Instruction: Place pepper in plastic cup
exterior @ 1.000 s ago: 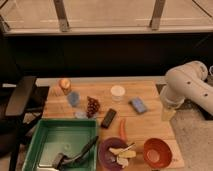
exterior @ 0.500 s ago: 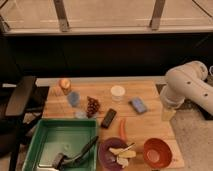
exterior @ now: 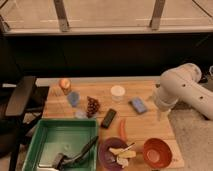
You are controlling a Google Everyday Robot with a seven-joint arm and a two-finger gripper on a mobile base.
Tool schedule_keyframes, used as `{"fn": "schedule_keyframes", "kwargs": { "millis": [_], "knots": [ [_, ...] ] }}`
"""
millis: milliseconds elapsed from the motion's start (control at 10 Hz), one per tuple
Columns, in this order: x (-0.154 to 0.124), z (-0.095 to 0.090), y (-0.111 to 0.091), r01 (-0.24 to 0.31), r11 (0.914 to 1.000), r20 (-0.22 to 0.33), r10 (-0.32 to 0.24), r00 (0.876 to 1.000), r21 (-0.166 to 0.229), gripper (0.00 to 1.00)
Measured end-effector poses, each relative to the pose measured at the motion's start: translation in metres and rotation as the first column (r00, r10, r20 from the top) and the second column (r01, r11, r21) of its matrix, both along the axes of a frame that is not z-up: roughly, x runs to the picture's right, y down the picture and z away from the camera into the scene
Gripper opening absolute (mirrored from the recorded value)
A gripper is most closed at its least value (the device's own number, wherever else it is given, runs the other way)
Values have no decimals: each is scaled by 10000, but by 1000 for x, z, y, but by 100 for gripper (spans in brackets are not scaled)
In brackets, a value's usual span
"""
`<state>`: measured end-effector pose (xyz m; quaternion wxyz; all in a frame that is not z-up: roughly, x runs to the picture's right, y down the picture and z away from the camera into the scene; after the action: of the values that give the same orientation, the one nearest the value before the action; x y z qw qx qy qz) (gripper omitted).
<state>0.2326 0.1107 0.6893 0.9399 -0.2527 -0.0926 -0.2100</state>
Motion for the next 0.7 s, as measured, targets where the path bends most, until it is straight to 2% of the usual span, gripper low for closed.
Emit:
{"fn": "schedule_keyframes", "kwargs": {
  "millis": [100,200,300,400,700],
  "knots": [
    [-22,2,4,702,9975,898,-702,9935,31,65],
    [-52,4,11,1449,9894,1850,-1436,9722,66,65],
    [-70,5,15,1895,9818,2410,-1873,9523,143,65],
    [-77,4,17,2097,9776,2657,-2071,9415,191,65],
    [-78,4,17,2193,9754,2778,-2165,9359,214,65]
  ]
}}
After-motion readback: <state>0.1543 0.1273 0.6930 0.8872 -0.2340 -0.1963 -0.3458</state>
